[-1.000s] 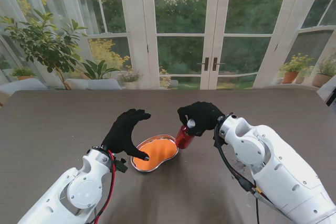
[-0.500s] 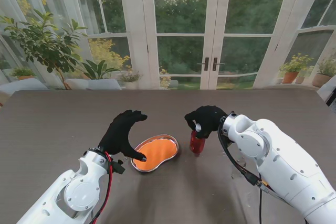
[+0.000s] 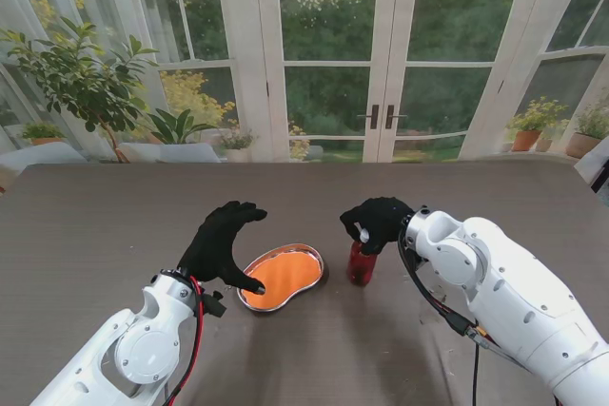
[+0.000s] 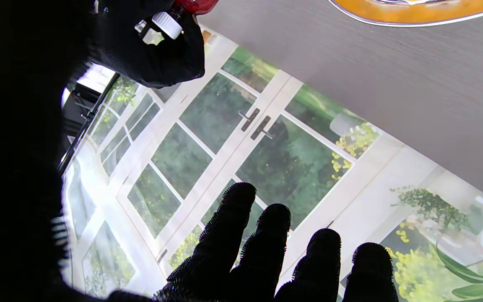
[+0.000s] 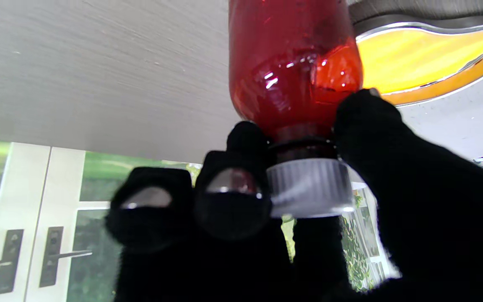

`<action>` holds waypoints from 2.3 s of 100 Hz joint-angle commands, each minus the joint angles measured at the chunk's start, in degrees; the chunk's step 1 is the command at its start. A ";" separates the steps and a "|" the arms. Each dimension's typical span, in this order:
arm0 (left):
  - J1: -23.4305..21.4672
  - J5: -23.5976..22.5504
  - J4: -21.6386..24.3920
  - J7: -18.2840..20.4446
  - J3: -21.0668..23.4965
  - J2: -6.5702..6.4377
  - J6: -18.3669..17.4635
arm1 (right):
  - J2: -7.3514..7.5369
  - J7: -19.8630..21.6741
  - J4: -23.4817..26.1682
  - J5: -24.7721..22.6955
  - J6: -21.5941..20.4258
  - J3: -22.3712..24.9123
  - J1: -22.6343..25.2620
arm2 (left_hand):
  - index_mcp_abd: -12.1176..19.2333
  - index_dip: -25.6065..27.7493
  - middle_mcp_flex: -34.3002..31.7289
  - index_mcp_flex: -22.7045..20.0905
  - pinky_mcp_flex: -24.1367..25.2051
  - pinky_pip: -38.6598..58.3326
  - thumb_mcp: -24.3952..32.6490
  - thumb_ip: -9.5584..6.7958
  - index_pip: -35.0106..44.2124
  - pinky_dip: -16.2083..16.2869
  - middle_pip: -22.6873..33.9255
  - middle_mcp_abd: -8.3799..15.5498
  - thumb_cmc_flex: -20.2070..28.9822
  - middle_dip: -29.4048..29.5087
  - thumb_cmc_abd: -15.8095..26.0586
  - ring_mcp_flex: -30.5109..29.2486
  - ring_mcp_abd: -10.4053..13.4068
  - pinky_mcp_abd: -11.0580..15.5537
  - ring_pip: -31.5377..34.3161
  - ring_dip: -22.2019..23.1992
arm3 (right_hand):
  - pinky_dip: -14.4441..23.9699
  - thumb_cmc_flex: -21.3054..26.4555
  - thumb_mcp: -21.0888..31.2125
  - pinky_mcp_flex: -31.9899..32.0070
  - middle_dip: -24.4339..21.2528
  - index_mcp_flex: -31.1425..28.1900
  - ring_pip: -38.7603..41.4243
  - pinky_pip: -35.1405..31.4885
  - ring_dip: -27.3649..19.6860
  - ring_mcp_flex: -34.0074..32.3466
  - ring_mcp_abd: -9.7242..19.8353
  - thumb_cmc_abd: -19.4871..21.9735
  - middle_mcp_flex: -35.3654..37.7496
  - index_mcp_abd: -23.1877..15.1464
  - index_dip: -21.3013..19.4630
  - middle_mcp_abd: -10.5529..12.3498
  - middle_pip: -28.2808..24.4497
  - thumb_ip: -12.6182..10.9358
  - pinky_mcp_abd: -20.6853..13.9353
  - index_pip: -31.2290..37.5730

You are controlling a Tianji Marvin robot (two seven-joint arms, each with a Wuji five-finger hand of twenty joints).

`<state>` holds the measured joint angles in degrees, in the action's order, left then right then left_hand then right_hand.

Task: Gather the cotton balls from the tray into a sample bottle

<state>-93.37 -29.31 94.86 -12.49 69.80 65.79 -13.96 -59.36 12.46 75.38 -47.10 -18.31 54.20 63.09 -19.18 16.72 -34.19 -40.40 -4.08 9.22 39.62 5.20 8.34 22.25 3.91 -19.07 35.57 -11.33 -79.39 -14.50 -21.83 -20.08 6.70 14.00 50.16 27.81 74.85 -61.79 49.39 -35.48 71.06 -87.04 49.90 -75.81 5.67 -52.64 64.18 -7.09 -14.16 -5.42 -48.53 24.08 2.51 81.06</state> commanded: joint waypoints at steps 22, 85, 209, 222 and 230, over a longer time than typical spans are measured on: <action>-0.08 0.47 0.24 1.38 -0.12 0.03 0.14 | 0.04 0.37 -1.08 0.10 0.00 -0.10 0.12 | 5.18 0.48 -1.99 -0.95 -0.27 -1.69 -1.27 -2.22 0.40 0.96 0.22 -0.02 -0.02 -0.68 57.65 0.47 0.57 0.85 0.24 0.45 | -0.12 6.70 4.74 1.01 -2.50 -1.32 -2.46 1.40 -2.15 0.16 0.28 6.34 2.52 0.95 -0.36 8.97 -0.76 -4.41 3.25 0.85; 0.61 1.78 -0.30 2.24 -1.11 0.04 0.19 | 0.34 -0.43 -1.22 -2.31 -1.65 0.12 0.15 | 5.12 0.86 -3.27 -1.23 -0.39 -1.71 -1.40 -2.18 0.56 1.28 0.50 -0.30 0.03 -1.41 57.49 0.25 0.36 0.73 0.31 0.57 | 1.52 -11.86 2.49 8.32 -3.14 -1.98 -10.98 4.02 -5.13 0.38 -1.58 -0.48 -6.96 6.25 -13.56 8.46 -1.17 -12.17 6.01 -25.62; -0.25 4.27 0.39 -0.75 -0.60 0.99 -1.10 | -4.66 -14.12 10.83 13.58 12.15 13.67 14.09 | 5.27 0.45 -0.47 1.74 -0.80 -1.63 -1.89 -2.25 -0.79 1.47 -0.52 0.81 -0.02 -0.96 58.06 0.56 0.37 1.04 -0.12 0.51 | -11.57 -20.14 -7.50 32.26 -28.64 9.40 -54.22 29.07 -28.59 26.98 -11.29 21.08 -27.33 2.04 -5.88 4.85 21.34 -15.95 10.35 -42.29; -0.57 5.18 0.75 -1.74 -0.43 1.32 -1.63 | -5.61 -16.08 12.19 18.41 13.07 15.21 16.66 | 5.01 0.25 0.15 2.50 -0.97 -1.58 -1.75 -2.41 -1.12 1.48 -0.62 0.85 0.32 -0.75 58.29 0.57 0.32 1.21 -0.27 0.50 | -13.90 -16.37 0.03 33.29 -29.21 8.54 -55.61 30.49 -29.70 27.75 -11.29 17.00 -26.60 2.36 -5.18 5.47 21.80 -17.62 9.67 -41.99; -0.88 5.76 0.97 -2.24 -0.25 1.49 -1.97 | -5.95 -16.67 12.51 20.58 12.95 16.10 18.00 | 4.87 0.00 0.75 2.95 -1.12 -1.64 1.12 -3.44 -1.33 1.37 -0.67 1.05 1.24 -0.47 58.09 0.62 0.43 1.40 -0.44 0.52 | -14.41 -14.92 3.31 33.90 -29.13 8.86 -55.90 30.81 -29.95 28.19 -11.01 15.14 -26.82 3.11 -4.86 5.80 21.81 -18.56 9.27 -42.16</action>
<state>-93.81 -24.01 95.13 -15.24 69.34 66.75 -15.59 -64.96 -4.44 87.48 -27.10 -5.46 70.08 79.73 -19.18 17.40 -35.52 -39.33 -4.78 9.14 39.03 4.35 8.20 23.07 4.19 -19.25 35.61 -12.64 -79.39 -14.77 -21.86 -20.09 6.70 14.04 37.03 11.52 73.85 -28.73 20.84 -26.73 16.32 -57.03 21.12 -47.99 -5.62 -35.52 37.25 -3.28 -20.60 -1.11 -27.45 7.83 11.25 38.51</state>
